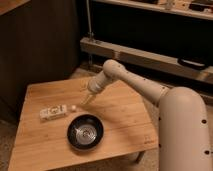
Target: Place the bottle in the ceramic bowl
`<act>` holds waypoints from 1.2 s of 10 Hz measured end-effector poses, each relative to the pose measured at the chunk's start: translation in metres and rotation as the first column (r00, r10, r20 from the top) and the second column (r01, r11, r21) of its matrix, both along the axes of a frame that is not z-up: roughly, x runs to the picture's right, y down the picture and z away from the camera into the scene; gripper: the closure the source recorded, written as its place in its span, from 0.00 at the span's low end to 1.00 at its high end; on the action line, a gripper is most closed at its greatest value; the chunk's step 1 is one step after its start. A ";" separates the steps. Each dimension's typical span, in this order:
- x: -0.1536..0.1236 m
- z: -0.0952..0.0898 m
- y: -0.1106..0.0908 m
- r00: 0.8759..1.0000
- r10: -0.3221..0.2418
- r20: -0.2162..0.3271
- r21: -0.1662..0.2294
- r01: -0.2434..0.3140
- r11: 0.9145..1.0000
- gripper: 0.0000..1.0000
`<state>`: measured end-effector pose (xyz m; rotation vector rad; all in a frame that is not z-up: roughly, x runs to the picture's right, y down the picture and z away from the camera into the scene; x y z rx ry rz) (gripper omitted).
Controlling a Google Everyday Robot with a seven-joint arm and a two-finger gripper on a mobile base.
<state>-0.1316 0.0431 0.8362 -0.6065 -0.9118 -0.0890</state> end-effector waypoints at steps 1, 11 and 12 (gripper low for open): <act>-0.003 0.008 0.006 1.000 0.002 0.001 -0.011 -0.002 1.000 0.35; -0.051 0.024 0.047 1.000 -0.019 0.014 -0.042 0.019 0.999 0.35; -0.054 0.026 0.049 1.000 -0.020 0.012 -0.044 0.021 0.999 0.35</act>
